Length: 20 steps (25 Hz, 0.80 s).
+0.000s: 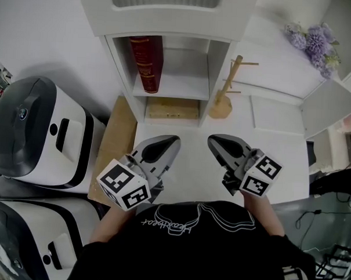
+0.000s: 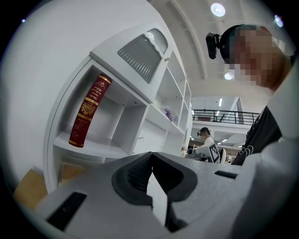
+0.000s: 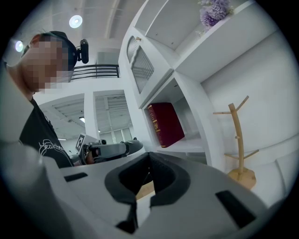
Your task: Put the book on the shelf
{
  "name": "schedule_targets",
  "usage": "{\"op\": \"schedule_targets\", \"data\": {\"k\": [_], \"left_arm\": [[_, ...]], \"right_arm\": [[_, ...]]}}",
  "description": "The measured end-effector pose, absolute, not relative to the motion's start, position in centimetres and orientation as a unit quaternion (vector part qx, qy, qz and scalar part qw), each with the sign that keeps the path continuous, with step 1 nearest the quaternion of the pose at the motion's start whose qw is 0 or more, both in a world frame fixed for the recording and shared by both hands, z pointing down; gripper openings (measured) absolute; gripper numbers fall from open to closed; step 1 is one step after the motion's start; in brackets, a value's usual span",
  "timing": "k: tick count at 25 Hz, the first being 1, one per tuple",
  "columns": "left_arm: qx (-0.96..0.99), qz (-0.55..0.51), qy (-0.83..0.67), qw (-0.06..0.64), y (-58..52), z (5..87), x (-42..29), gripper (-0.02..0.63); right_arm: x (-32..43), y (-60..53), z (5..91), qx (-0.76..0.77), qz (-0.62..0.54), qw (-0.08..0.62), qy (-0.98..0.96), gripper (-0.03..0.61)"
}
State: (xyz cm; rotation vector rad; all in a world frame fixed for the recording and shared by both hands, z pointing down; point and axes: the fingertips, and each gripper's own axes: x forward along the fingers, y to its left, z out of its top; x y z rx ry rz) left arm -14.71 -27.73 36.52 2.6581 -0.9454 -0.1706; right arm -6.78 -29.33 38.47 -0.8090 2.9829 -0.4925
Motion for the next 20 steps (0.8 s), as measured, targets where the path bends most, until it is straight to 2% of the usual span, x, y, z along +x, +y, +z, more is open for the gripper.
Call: {"op": "schedule_targets", "data": {"k": [20], "left_arm": [[0.926,-0.057,-0.338,0.159,-28.2,37.4,-16.1,0.004]], "right_arm": [[-8.1,-29.7,38.6,-0.251,-0.159,-0.012,0.955,0.006]]}}
